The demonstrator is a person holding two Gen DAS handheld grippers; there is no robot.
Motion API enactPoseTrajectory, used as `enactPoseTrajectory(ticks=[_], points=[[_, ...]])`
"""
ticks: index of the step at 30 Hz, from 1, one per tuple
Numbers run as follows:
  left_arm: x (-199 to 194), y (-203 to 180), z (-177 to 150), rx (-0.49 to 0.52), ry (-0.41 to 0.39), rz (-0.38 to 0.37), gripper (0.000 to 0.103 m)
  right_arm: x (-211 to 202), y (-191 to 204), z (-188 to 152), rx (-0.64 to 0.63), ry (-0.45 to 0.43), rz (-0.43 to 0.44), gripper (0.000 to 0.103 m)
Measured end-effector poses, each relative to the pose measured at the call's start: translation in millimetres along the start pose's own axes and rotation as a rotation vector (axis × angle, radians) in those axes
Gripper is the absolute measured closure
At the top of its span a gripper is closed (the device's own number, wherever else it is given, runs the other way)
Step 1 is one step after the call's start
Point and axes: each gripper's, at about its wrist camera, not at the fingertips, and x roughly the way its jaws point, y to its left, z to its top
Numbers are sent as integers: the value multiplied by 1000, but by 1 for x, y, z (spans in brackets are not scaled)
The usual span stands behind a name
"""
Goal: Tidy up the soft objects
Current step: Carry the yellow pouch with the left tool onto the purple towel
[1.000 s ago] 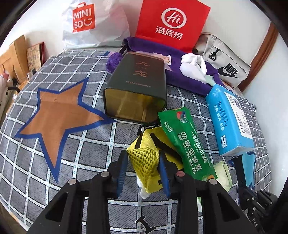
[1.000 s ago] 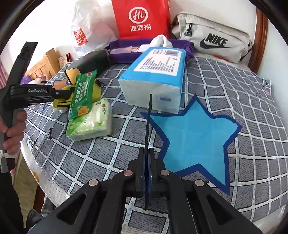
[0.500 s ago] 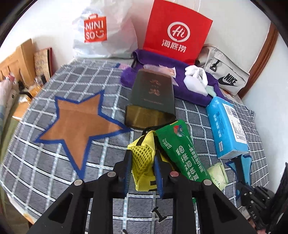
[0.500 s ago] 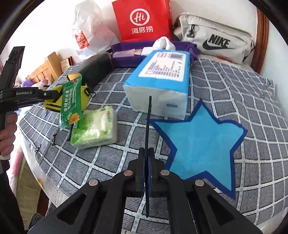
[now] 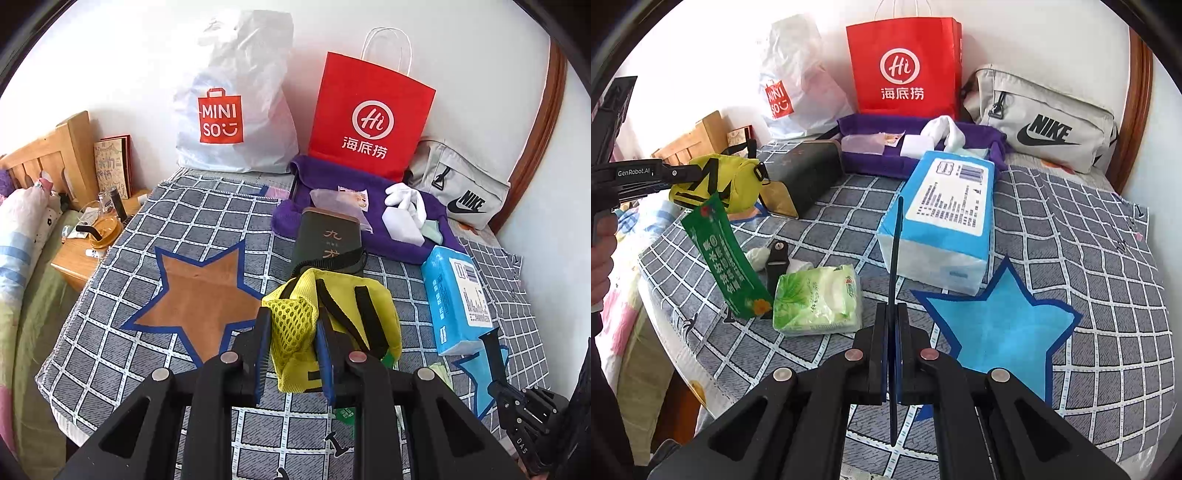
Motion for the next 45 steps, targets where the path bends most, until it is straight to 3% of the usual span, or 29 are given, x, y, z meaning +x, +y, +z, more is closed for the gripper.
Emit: enactPoseTrajectory(ticks=[13, 26, 45], points=[[-10, 6, 21, -45, -30, -8, 81, -18, -5, 27, 16, -38, -23, 100], [4, -7, 57, -45, -32, -14, 81, -22, -23, 77, 58, -71, -40, 100], [82, -26, 118, -29, 37, 13, 81, 46, -67, 161, 112, -52, -65, 100]])
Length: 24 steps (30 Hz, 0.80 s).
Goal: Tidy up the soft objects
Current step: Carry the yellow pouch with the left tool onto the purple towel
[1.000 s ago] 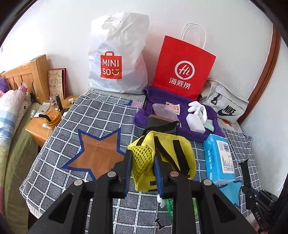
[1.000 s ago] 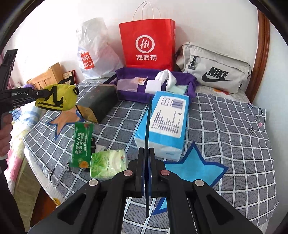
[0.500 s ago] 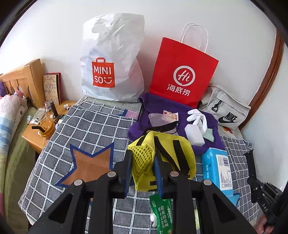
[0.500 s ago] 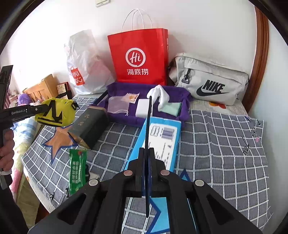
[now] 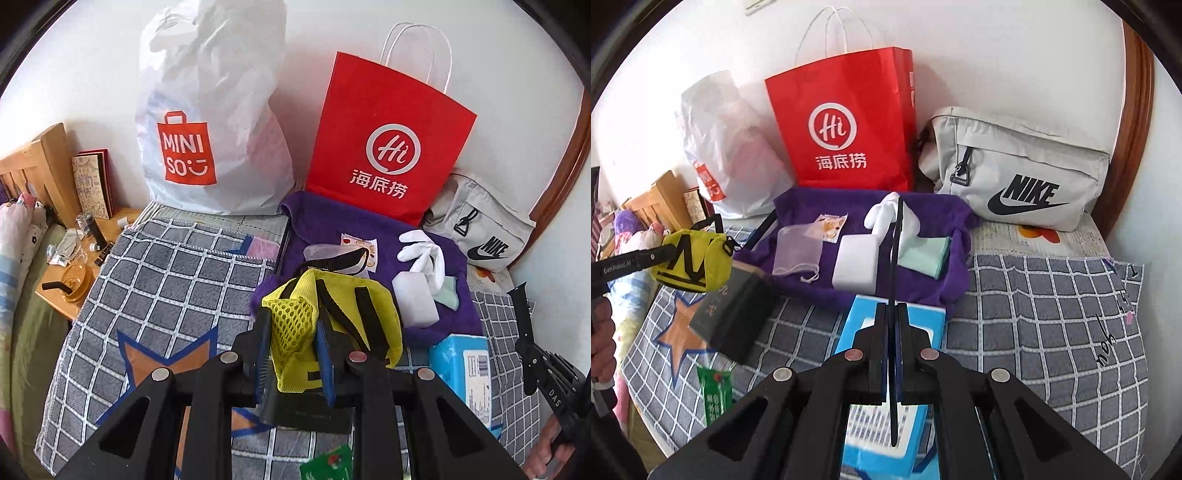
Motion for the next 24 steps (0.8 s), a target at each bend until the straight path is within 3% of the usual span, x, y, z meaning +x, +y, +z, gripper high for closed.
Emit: enactPoseTrajectory(ticks=[14, 24], points=[[55, -11, 39, 16, 31, 13, 81, 71, -17, 45, 35, 47, 34, 100], [100, -14, 63, 5, 65, 12, 81, 118, -38, 57, 62, 114, 28, 100]])
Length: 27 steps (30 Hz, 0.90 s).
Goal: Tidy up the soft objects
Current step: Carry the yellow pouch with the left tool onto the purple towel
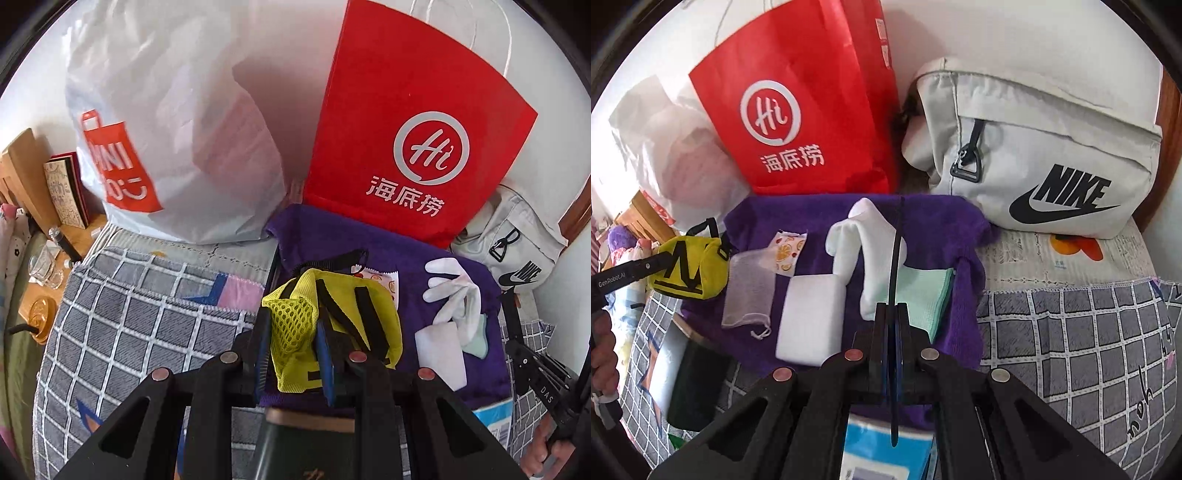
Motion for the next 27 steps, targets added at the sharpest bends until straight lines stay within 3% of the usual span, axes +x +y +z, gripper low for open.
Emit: enactPoseTrajectory(ticks=[12, 27], points=[[45, -18, 31, 16, 21, 10, 81, 35, -14, 9, 13, 61, 12, 100], [86, -23, 40, -14, 88, -19, 77, 58, -16, 12, -24, 116, 16, 99]])
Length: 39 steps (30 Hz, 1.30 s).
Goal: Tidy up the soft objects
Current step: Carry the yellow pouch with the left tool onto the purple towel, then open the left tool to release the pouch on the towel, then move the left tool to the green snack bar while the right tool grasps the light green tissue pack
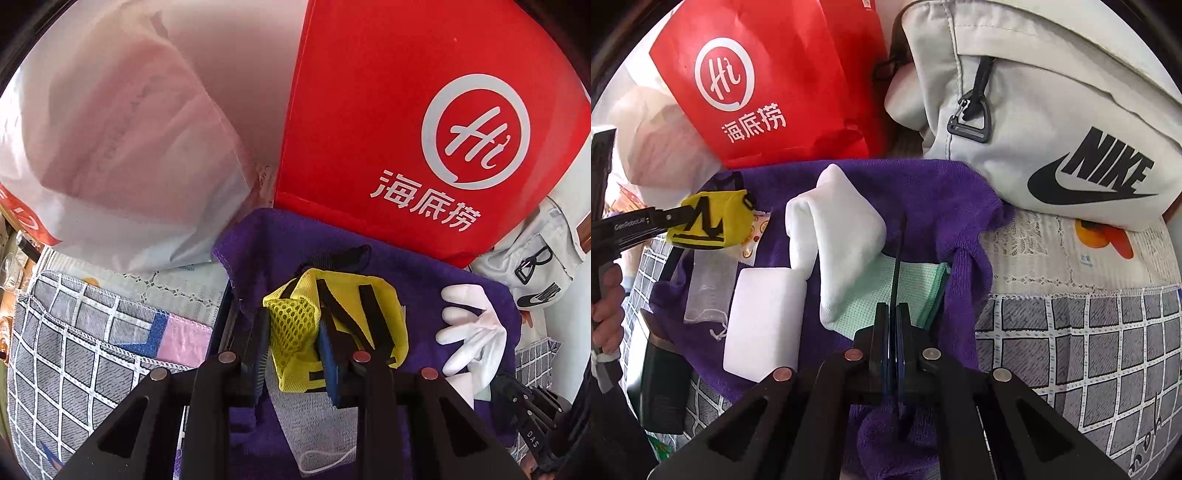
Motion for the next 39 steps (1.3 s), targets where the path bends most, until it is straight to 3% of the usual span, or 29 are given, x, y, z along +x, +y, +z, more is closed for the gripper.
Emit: enactPoseTrajectory(ticks=[6, 12, 18, 21, 25, 27, 33, 39], points=[[7, -7, 3, 20, 9, 26, 77, -10, 0, -2, -13, -15, -15, 95], [-8, -6, -1, 22, 7, 37, 61, -27, 5, -6, -22, -60, -35, 68], [-50, 1, -19, 29, -40, 57, 59, -50, 17, -15, -23, -83, -48, 66], [-78, 11, -36, 18, -68, 62, 59, -70, 26, -26, -40, -107, -45, 65], [-111, 26, -65, 20, -94, 63, 59, -93, 44, -49, -64, -144, -46, 52], [-129, 34, -86, 8, -102, 52, 59, -104, 52, -64, -62, -150, -35, 52], [-160, 48, -147, 12, -96, 60, 59, -125, 77, -109, -79, -145, 0, 50], [-178, 61, -202, -17, -80, 74, 59, -142, 95, -164, -88, -142, 39, 41]])
